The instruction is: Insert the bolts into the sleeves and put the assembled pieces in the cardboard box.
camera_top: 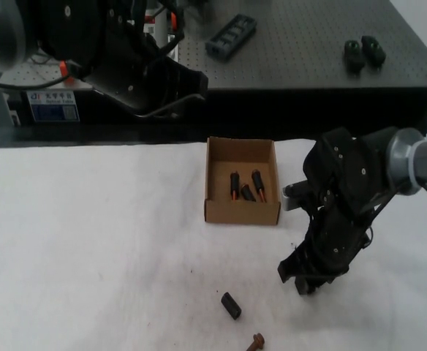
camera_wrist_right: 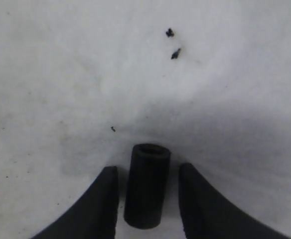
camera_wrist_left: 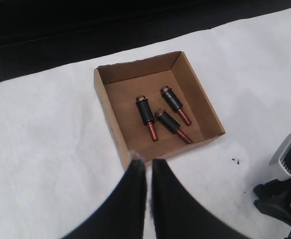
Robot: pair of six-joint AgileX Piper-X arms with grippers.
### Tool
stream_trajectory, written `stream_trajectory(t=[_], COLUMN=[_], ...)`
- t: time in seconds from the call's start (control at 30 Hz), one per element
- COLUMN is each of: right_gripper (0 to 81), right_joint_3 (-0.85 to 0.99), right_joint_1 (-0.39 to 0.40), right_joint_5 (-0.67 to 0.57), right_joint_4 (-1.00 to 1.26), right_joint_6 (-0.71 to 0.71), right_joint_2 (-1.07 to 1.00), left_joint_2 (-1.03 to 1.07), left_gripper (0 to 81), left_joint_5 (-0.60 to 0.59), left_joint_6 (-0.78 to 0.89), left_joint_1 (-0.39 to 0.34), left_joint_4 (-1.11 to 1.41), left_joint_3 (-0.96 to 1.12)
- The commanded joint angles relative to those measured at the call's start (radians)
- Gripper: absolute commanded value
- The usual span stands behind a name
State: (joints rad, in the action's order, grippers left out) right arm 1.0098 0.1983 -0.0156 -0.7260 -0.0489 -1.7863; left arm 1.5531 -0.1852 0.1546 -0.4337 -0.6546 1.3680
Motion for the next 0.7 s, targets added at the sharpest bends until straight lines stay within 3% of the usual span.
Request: stream_trajectory(t=[0.0,0.3,0.37,0.47,0.57,0.67], right_gripper=[28.1,4.3,0.8,1.7,1.7,1.7], right_joint_3=[0.002,0.002,0.002,0.002,-0.030,-0.104], right_joint_1=[0.002,0.002,0.002,-0.014,-0.048,-0.087], right_joint_5=[0.006,0.006,0.006,-0.003,-0.065,-0.097], right_joint_4=[0.011,0.011,0.011,0.007,0.008,0.013], right_joint_6=[0.003,-0.051,-0.074,-0.079,-0.054,-0.032], right_joint_2=[-0.001,-0.001,-0.001,0.013,0.084,0.198], left_joint_2=[-0.013,-0.011,-0.003,0.022,0.059,0.103], left_gripper=[4.1,4.1,4.1,5.8,15.2,34.0], left_joint_5=[-0.008,-0.015,-0.073,-0.236,-0.269,-0.267], left_joint_6=[-0.006,-0.006,-0.028,-0.044,-0.069,-0.130], left_joint_1=[0.003,0.003,0.003,-0.006,-0.053,-0.120], left_joint_4=[-0.009,-0.056,-0.076,-0.100,-0.110,-0.110], left_joint_3=[0.002,0.002,0.002,0.002,0.002,0.002])
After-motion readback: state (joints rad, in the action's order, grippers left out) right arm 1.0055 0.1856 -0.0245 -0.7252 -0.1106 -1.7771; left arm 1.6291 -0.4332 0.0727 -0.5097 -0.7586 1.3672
